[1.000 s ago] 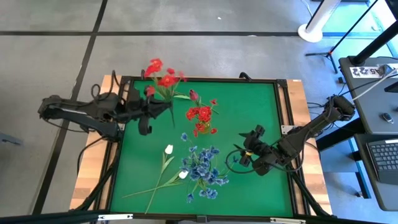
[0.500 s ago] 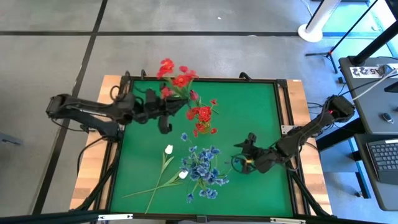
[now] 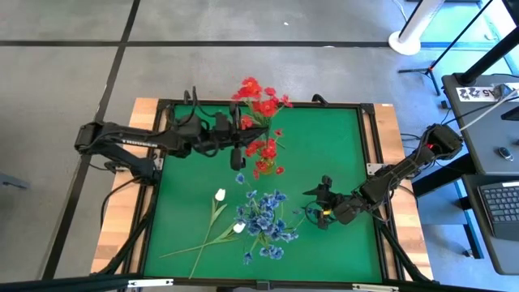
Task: Sort flowers into vase by color
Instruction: Put the orange flowers into the yellow vase
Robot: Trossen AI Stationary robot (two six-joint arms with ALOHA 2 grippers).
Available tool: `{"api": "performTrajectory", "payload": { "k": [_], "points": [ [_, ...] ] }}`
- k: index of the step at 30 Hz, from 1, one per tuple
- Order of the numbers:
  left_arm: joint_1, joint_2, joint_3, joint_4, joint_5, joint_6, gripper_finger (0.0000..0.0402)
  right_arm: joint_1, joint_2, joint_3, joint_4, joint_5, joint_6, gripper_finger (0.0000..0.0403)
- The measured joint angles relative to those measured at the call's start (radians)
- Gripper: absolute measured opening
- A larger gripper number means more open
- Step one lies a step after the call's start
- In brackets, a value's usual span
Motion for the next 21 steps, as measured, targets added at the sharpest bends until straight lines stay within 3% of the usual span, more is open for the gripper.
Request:
{"api": "performTrajectory", "payload": {
  "k": [6,14,21],
  "points": [
    [0.003,-0.003,0.001,-0.019,-0.015,0.001,0.0000,0.000,0.000,0.000,0.002,0.001,0.000,0.0243],
    [-0.031,-0.128,0.019,-0.026,-0.016,0.063,0.0000,0.000,0.000,0.000,0.002,0.001,0.000,0.0243],
    [-0.005,-0.118,0.018,-0.009,-0.015,0.087,0.0000,0.000,0.000,0.000,0.016,0.002,-0.001,0.0243]
  ]
}}
